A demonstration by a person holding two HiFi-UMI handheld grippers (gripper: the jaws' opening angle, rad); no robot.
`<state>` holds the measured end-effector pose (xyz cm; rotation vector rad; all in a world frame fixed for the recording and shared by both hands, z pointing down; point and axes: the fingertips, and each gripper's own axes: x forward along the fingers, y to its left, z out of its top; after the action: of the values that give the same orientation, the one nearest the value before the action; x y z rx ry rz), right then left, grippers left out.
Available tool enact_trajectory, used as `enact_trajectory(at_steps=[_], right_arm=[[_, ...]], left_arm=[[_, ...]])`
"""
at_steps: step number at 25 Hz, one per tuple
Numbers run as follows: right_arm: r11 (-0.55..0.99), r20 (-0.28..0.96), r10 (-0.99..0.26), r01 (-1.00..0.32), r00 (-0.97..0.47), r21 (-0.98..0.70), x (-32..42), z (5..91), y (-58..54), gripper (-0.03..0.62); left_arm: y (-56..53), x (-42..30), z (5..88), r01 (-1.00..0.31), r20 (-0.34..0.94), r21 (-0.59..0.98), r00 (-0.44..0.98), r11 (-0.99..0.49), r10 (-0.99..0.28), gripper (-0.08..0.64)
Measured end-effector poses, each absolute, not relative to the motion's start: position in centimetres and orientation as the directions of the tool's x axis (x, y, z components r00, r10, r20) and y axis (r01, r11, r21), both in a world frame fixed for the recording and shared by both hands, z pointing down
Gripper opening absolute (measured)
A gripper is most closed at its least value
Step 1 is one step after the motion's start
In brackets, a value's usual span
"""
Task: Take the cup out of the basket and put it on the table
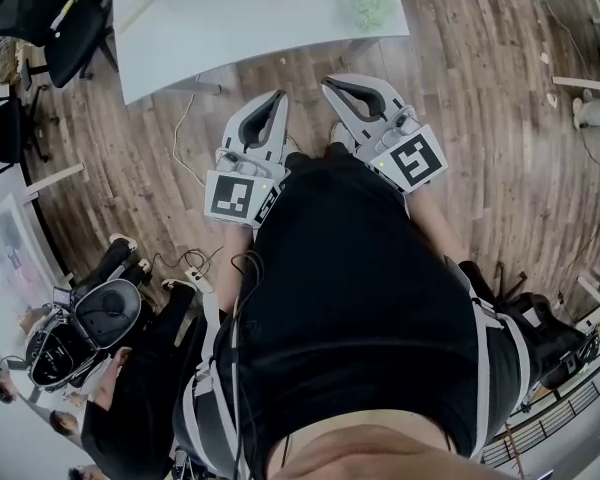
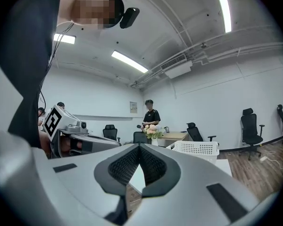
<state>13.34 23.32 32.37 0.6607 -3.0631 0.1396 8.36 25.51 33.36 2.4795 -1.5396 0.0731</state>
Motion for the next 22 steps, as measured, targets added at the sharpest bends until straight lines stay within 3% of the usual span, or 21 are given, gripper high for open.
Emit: enact_trajectory(at_steps=[22], right_arm=[[0.933,0.026,-0.343,-0.343,-0.939,-0.111,18.8,33.2,19.8,0.018]], left_arm=[[22.6,14.0,33.6,-0.920,0.164,0.165,0.380,-0.355,-0.910,0.021]])
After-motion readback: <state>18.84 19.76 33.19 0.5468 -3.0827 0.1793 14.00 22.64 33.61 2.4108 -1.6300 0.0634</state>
